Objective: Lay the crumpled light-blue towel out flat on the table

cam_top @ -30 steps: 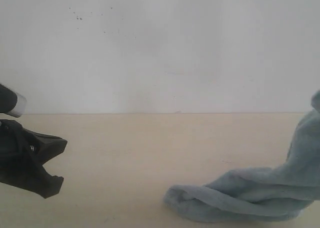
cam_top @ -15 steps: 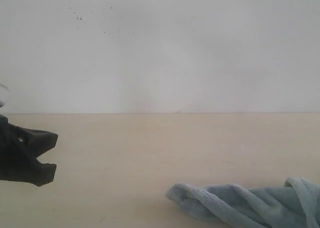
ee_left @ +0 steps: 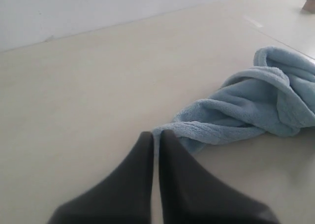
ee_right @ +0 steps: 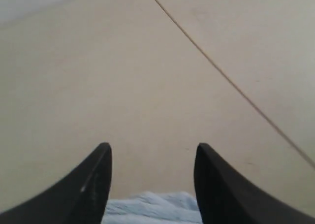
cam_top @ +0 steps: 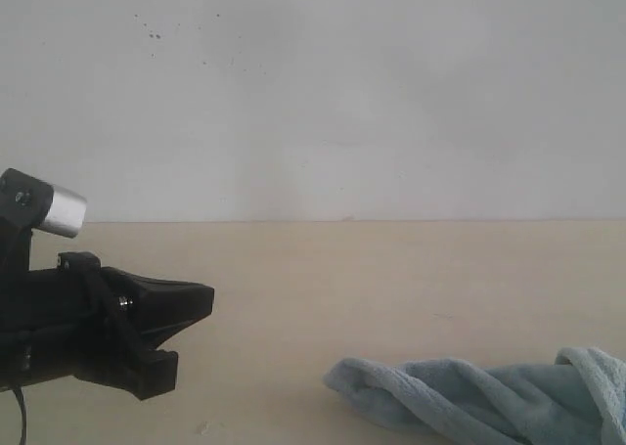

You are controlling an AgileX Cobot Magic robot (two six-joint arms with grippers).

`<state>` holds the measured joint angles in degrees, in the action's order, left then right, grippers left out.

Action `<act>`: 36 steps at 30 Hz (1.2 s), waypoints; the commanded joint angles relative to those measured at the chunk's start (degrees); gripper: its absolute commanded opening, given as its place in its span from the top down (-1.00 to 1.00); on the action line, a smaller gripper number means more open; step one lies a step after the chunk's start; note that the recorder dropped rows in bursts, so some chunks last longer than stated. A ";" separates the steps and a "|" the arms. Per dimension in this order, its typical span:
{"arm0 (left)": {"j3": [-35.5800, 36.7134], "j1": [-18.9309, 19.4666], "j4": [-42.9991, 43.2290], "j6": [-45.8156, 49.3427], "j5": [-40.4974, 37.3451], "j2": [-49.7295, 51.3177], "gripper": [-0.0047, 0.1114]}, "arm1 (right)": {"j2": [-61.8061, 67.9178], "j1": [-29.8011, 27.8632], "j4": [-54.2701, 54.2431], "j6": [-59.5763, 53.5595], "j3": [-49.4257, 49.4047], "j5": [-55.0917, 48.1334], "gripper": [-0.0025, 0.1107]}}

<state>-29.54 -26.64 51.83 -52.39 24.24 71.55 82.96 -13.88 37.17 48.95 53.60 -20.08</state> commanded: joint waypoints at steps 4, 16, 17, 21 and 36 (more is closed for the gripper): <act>0.14 0.10 1.14 -0.74 -1.84 -0.21 0.85 | -0.03 2.39 -3.26 -5.43 -0.15 10.79 0.07; 0.14 0.10 1.14 1.00 -1.10 -0.19 0.85 | -0.03 25.22 -3.14 -35.54 -0.15 8.12 0.07; 0.14 0.10 1.14 1.00 -1.43 -0.19 0.85 | 0.05 25.87 -1.66 -37.89 -0.15 4.93 0.07; 0.14 0.10 1.14 1.00 -3.49 -0.19 0.85 | 1.22 23.66 4.97 -33.03 -0.15 -7.46 0.07; 0.14 0.10 2.22 1.00 -3.82 -0.19 0.85 | -2.87 15.54 -0.93 -22.20 2.67 -19.29 0.07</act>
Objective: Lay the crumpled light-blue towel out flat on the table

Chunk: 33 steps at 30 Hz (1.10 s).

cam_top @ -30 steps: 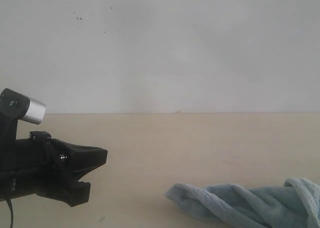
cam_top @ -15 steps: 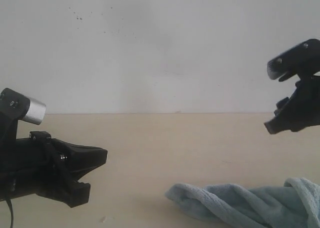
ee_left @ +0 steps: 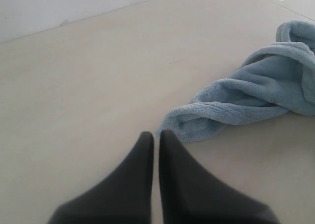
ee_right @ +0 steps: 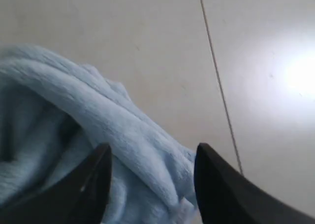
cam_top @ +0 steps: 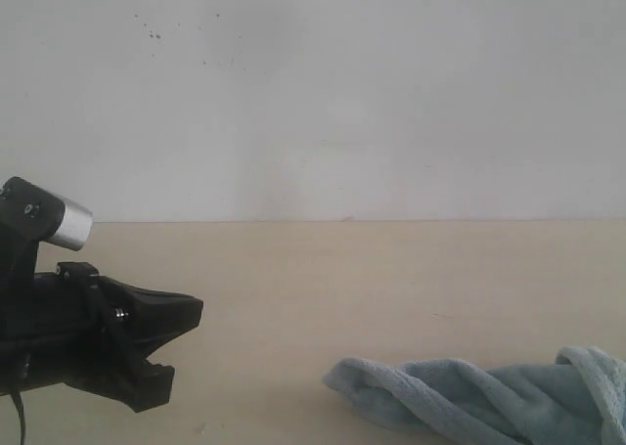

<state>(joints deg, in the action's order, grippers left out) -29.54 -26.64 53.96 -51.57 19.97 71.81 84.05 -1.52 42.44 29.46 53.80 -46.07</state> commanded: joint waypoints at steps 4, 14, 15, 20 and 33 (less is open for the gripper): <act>0.14 0.10 -0.16 0.17 1.87 -0.45 0.85 | -4.32 9.39 -18.21 -12.51 4.87 7.71 0.07; 0.14 0.10 -0.04 0.17 1.03 -0.45 0.85 | 4.81 13.42 -29.25 -20.90 4.50 -5.17 0.07; 0.14 0.10 -0.04 0.17 1.03 -0.45 0.85 | 6.02 13.42 -29.53 -20.90 4.50 -6.03 0.07; 0.14 0.10 -0.04 0.17 1.03 -0.45 0.85 | 9.33 13.45 -32.33 -21.39 4.50 -5.10 0.07; 0.14 0.10 0.06 0.17 1.04 -0.45 0.85 | 11.41 13.45 -35.72 -26.04 4.50 -1.37 0.43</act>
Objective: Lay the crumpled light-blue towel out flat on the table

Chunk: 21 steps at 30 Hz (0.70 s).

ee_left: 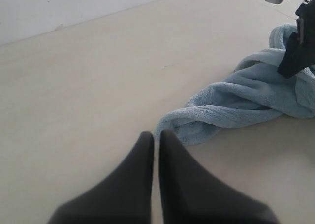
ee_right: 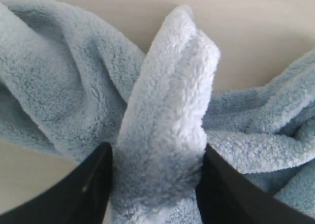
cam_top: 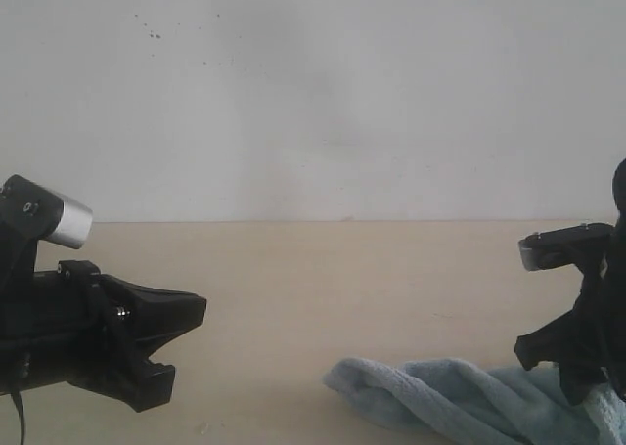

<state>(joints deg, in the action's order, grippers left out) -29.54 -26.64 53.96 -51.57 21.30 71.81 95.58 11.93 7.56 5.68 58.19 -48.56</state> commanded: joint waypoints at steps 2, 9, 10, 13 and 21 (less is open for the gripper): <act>0.14 0.10 0.06 0.17 -0.29 -0.45 0.85 | -0.87 0.00 -0.84 -2.26 0.26 0.85 0.89; 0.14 0.10 -0.22 2.77 -0.54 -0.45 0.85 | -8.50 0.10 -18.73 -14.28 0.26 3.57 0.96; 0.14 0.10 -0.22 3.97 -0.82 -0.45 0.85 | -10.00 0.10 -24.67 -19.40 0.26 2.92 0.96; 0.14 0.10 -0.22 5.60 -1.96 -0.45 0.85 | -14.48 0.10 -37.97 -35.94 0.26 -3.29 0.96; -0.69 0.10 -0.22 5.75 -3.73 -0.45 0.85 | -19.75 4.41 -35.21 -44.58 -3.46 -15.49 0.95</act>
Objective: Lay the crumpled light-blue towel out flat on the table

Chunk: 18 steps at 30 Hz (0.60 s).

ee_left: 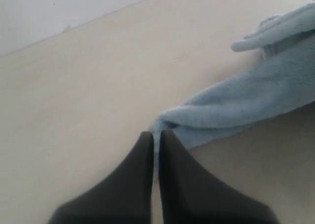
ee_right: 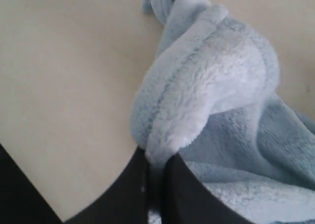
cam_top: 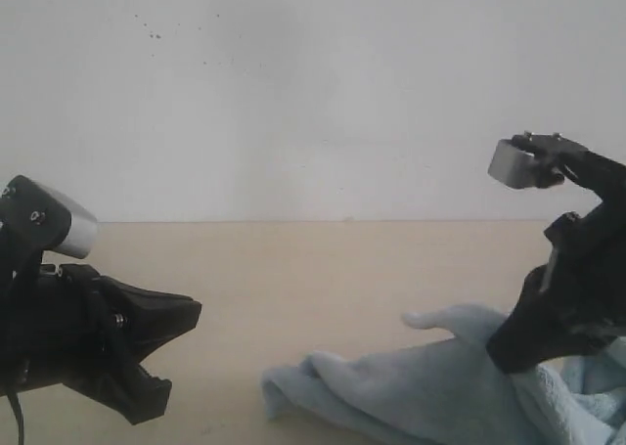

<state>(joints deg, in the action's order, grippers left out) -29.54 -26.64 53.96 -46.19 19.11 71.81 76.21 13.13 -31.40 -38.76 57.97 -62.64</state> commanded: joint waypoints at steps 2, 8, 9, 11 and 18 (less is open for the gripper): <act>-1.42 0.10 -0.65 0.37 -4.29 -1.06 0.85 | 0.97 6.20 5.10 -0.15 -6.65 0.33 0.89; -1.52 0.10 -0.65 -0.36 -12.94 -5.83 0.85 | 4.05 14.73 12.23 3.96 -15.27 9.61 0.33; -1.52 0.10 -0.65 -0.49 -13.92 -6.57 0.85 | 4.13 15.66 12.76 5.08 -15.32 10.44 0.21; -1.52 0.10 -0.65 -0.49 -16.19 -8.42 0.85 | 4.13 16.57 13.07 6.75 -14.75 11.04 0.03; -1.52 0.10 -0.65 -3.03 -16.86 -11.13 0.85 | 4.13 16.69 19.17 20.71 -7.79 10.80 -0.05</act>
<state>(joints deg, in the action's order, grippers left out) -30.84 -26.64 53.96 -47.87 2.57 61.20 80.59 29.69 -15.77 -23.56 47.31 -52.41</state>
